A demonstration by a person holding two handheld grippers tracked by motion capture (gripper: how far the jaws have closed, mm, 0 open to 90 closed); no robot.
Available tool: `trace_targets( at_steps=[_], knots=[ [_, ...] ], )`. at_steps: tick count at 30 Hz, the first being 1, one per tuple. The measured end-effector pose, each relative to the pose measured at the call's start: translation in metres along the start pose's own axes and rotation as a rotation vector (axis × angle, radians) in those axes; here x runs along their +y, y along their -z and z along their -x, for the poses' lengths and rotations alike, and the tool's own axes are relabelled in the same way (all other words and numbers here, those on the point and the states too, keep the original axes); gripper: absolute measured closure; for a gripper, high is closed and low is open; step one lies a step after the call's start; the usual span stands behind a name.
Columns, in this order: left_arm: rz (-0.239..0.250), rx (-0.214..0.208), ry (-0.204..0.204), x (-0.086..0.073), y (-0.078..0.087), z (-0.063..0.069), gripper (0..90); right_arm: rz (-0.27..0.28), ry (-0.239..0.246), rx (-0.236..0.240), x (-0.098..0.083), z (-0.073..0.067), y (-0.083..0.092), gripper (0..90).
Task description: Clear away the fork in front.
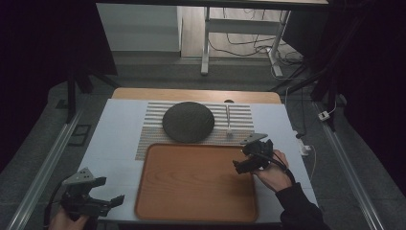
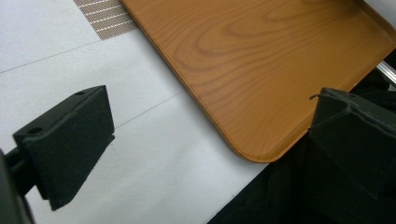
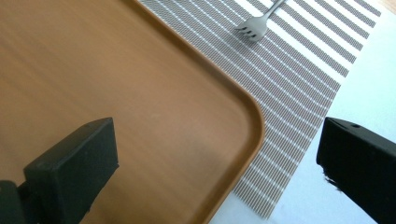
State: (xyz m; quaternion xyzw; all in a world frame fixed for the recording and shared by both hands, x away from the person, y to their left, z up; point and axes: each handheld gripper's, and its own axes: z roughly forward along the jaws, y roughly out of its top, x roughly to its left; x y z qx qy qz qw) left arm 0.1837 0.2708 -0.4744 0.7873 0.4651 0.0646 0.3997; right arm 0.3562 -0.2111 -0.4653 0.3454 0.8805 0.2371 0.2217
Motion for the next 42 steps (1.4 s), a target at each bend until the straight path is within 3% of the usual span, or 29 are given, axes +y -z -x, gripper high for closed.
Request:
trace_targets(
  at_steps=[17,23,24,26,27,28,32,33,38,39,40,42],
  knots=[
    [-0.007,-0.003,0.001,0.000,0.000,0.000,0.0,-0.060,0.109,-0.116,0.035,0.010,-0.042,0.0],
    [-0.010,-0.003,0.001,0.000,-0.001,0.000,0.0,-0.062,0.144,-0.156,0.044,0.011,-0.052,6.6],
    [-0.010,-0.004,0.000,0.000,-0.001,0.000,0.0,-0.058,0.173,-0.176,0.047,0.011,-0.056,11.9],
    [-0.011,-0.004,0.002,0.000,-0.001,0.000,0.0,-0.059,0.193,-0.184,0.049,0.011,-0.058,13.5],
    [-0.011,-0.004,0.002,0.000,-0.001,0.000,0.0,-0.067,0.232,-0.189,0.052,0.012,-0.062,19.0],
    [-0.012,-0.005,0.001,0.000,-0.001,0.000,0.0,-0.067,0.232,-0.189,0.052,0.012,-0.062,19.0],
    [-0.014,-0.004,-0.003,0.000,-0.001,0.000,0.0,-0.088,0.337,-0.235,0.056,0.008,-0.074,33.4],
    [-0.014,-0.004,-0.003,0.000,-0.001,0.000,0.0,-0.088,0.337,-0.235,0.056,0.008,-0.074,33.4],
    [-0.017,-0.003,-0.006,0.000,-0.001,0.000,0.0,-0.128,0.447,-0.253,0.060,0.001,-0.090,48.7],
    [-0.018,-0.004,-0.007,0.000,-0.001,0.000,0.0,-0.128,0.447,-0.253,0.060,0.001,-0.090,48.7],
    [-0.019,-0.004,-0.008,0.000,-0.001,0.000,0.0,-0.150,0.499,-0.270,0.060,-0.002,-0.095,55.5],
    [-0.020,-0.004,-0.008,0.000,-0.001,0.001,0.0,-0.173,0.555,-0.277,0.061,-0.004,-0.099,61.2]
  ],
)
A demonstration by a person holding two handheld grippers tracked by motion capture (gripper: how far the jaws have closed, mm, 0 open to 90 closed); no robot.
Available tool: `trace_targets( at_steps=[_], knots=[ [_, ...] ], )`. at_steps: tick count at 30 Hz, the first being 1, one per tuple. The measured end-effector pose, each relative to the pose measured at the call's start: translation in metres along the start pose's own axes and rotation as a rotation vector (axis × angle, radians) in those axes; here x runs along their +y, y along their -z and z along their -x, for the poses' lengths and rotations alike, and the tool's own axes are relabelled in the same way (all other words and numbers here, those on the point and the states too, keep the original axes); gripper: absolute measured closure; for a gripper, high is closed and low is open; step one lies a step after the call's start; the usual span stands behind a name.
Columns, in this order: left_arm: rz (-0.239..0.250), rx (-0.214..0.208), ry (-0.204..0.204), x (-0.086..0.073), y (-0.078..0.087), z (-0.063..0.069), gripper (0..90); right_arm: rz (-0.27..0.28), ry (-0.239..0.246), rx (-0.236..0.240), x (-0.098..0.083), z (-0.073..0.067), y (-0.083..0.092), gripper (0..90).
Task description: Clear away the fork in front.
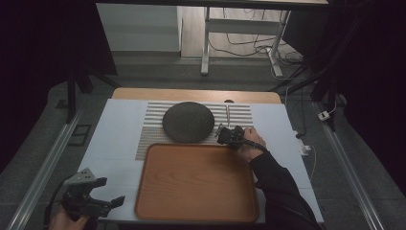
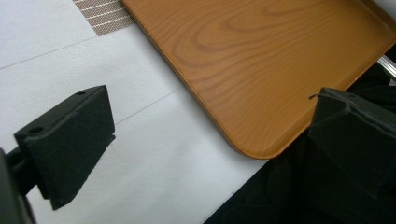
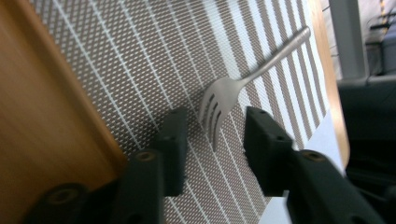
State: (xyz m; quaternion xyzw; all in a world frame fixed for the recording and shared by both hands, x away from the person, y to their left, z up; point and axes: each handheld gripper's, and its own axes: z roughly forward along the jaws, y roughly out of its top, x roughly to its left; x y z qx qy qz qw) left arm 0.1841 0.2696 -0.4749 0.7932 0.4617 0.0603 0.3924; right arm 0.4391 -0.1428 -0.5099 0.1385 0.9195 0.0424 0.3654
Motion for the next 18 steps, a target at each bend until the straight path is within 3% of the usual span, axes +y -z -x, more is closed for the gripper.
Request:
trace_targets(
  at_steps=[3,4,7,9,10,12,14,15,18],
  knots=[
    [-0.002,0.000,-0.001,0.000,0.000,0.000,0.1,-0.001,0.067,-0.025,0.002,-0.005,-0.005,70.3],
    [-0.003,-0.001,-0.003,0.000,0.000,0.000,0.2,-0.005,0.088,-0.006,0.002,-0.005,-0.006,74.3],
    [-0.007,-0.001,-0.004,0.000,-0.001,0.001,0.3,-0.020,0.134,-0.057,0.004,-0.010,-0.008,81.7],
    [-0.010,0.001,-0.009,0.000,-0.001,0.001,0.4,-0.009,0.177,-0.060,0.005,-0.011,-0.009,87.2],
    [-0.011,0.002,-0.011,0.000,-0.001,0.002,0.5,-0.011,0.195,-0.103,0.006,-0.013,-0.008,87.7],
    [-0.013,0.004,-0.016,0.000,-0.001,0.002,0.5,0.009,0.195,-0.101,0.005,-0.013,-0.008,88.3],
    [-0.015,0.002,-0.017,0.001,-0.002,0.002,0.5,-0.007,0.200,-0.074,0.006,-0.012,-0.006,88.4],
    [-0.015,0.003,-0.018,0.001,-0.002,0.002,0.6,0.000,0.202,-0.108,0.005,-0.013,-0.005,88.5],
    [-0.015,0.004,-0.019,0.001,-0.001,0.002,0.5,0.014,0.201,-0.097,0.004,-0.011,-0.002,88.6]
  ],
)
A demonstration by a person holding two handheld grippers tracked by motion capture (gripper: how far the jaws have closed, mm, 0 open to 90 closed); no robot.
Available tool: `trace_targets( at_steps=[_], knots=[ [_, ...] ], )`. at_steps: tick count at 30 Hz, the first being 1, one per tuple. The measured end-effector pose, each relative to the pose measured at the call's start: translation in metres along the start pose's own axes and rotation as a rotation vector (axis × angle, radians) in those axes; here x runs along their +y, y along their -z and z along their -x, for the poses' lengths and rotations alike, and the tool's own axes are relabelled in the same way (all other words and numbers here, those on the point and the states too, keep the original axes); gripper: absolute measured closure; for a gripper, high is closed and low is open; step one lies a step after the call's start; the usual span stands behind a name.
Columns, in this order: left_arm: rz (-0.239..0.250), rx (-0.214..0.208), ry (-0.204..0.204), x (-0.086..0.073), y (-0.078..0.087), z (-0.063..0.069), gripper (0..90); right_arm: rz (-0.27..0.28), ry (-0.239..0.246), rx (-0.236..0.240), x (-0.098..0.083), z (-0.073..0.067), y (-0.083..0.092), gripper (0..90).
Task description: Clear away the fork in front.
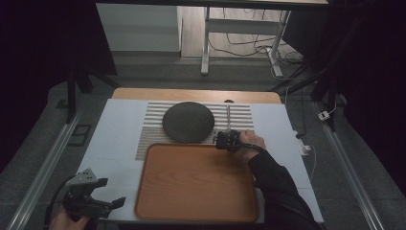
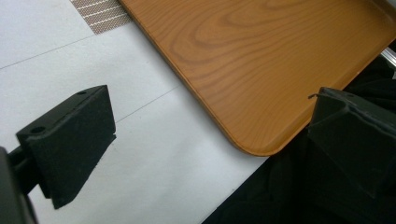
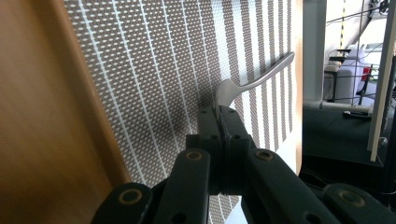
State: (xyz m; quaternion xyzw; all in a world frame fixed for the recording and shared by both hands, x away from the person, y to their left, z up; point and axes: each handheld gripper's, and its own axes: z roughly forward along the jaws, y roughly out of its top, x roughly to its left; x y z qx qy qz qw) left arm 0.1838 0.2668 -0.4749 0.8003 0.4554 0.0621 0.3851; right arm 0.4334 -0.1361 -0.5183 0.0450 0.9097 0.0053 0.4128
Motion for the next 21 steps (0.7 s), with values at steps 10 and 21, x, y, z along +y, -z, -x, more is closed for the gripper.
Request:
trace_targets(
  at_steps=[10,21],
  knots=[
    [0.014,0.001,0.008,0.000,0.002,-0.001,0.0,0.031,-0.058,0.034,-0.006,0.005,0.024,88.8],
    [0.024,-0.019,0.022,0.000,0.003,-0.003,0.0,0.095,-0.125,0.101,-0.016,0.009,0.053,88.8]
  ],
)
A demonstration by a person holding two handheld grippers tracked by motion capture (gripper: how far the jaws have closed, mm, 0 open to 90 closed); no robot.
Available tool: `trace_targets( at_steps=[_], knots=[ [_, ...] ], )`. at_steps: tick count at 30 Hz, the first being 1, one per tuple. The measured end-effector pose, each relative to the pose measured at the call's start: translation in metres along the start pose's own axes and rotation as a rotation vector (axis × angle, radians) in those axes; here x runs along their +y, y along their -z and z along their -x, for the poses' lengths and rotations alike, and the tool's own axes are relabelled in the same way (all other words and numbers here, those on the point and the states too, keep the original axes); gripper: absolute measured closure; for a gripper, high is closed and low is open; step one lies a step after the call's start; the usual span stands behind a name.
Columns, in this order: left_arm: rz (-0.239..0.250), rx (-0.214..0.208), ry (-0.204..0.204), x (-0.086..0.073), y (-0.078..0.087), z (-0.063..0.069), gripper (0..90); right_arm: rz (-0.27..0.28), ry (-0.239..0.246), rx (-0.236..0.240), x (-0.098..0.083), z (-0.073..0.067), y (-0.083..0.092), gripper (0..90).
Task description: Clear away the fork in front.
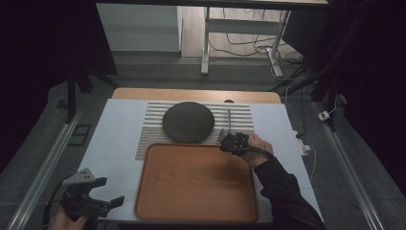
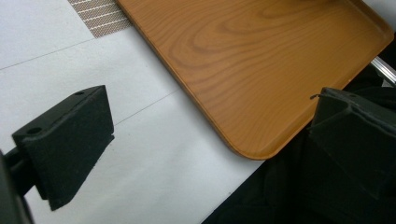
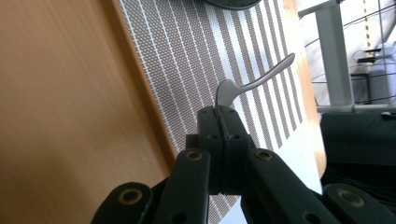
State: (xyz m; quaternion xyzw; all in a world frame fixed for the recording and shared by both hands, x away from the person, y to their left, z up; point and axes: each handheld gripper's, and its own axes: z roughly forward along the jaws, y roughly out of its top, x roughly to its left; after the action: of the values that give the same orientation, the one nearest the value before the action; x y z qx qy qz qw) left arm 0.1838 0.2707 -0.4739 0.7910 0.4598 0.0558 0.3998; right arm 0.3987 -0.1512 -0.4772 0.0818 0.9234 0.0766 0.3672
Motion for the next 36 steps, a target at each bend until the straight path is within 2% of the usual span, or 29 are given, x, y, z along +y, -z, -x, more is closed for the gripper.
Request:
trace_targets(
  at_steps=[1,4,6,9,10,12,14,17,22,24,25,28,30,31,33,34,35,36],
  knots=[
    [0.003,-0.001,-0.002,0.000,0.000,0.000,0.0,0.009,-0.021,-0.015,-0.002,-0.001,0.006,88.8],
    [0.016,0.002,-0.011,0.001,0.000,0.001,0.0,0.016,-0.035,-0.022,-0.003,-0.001,0.013,88.8],
    [0.021,0.005,-0.021,0.002,0.001,0.001,0.0,0.045,-0.067,-0.002,-0.007,-0.003,0.024,88.8],
    [0.031,0.008,-0.030,0.005,0.000,0.002,0.0,0.061,-0.076,0.006,-0.010,-0.005,0.031,88.8],
    [0.034,0.007,-0.032,0.005,0.000,0.002,0.0,0.073,-0.103,0.025,-0.013,-0.008,0.038,88.8],
    [0.037,0.004,-0.041,0.008,-0.002,0.003,0.0,0.089,-0.103,0.031,-0.016,-0.008,0.041,88.8],
    [0.032,-0.006,-0.051,0.010,-0.004,0.004,0.0,0.125,-0.151,0.063,-0.021,-0.009,0.050,88.8],
    [0.019,-0.025,-0.065,0.014,-0.010,0.004,0.0,0.151,-0.177,0.087,-0.025,-0.010,0.055,88.8],
    [-0.008,-0.078,-0.098,0.021,-0.022,0.003,0.0,0.243,-0.286,0.195,-0.036,-0.009,0.071,88.8],
    [-0.017,-0.094,-0.104,0.025,-0.026,0.002,0.0,0.280,-0.319,0.235,-0.040,-0.008,0.076,88.8],
    [-0.019,-0.102,-0.107,0.027,-0.028,0.001,0.0,0.280,-0.319,0.235,-0.040,-0.008,0.076,88.8],
    [-0.015,-0.109,-0.135,0.033,-0.033,0.000,0.0,0.331,-0.368,0.286,-0.046,-0.008,0.082,88.8],
    [-0.013,-0.116,-0.145,0.037,-0.036,0.000,0.0,0.370,-0.414,0.340,-0.051,-0.010,0.089,88.8],
    [-0.011,-0.119,-0.150,0.040,-0.037,-0.001,0.0,0.370,-0.414,0.340,-0.051,-0.010,0.089,88.8],
    [-0.006,-0.127,-0.160,0.045,-0.040,-0.001,0.0,0.410,-0.444,0.383,-0.055,-0.012,0.094,88.8],
    [0.000,-0.134,-0.165,0.047,-0.041,-0.001,0.0,0.410,-0.444,0.383,-0.055,-0.012,0.094,88.8],
    [0.006,-0.138,-0.167,0.050,-0.042,-0.001,0.0,0.433,-0.463,0.412,-0.058,-0.013,0.098,88.8],
    [0.008,-0.142,-0.170,0.052,-0.044,-0.002,0.0,0.433,-0.463,0.412,-0.058,-0.013,0.098,88.8]
  ],
)
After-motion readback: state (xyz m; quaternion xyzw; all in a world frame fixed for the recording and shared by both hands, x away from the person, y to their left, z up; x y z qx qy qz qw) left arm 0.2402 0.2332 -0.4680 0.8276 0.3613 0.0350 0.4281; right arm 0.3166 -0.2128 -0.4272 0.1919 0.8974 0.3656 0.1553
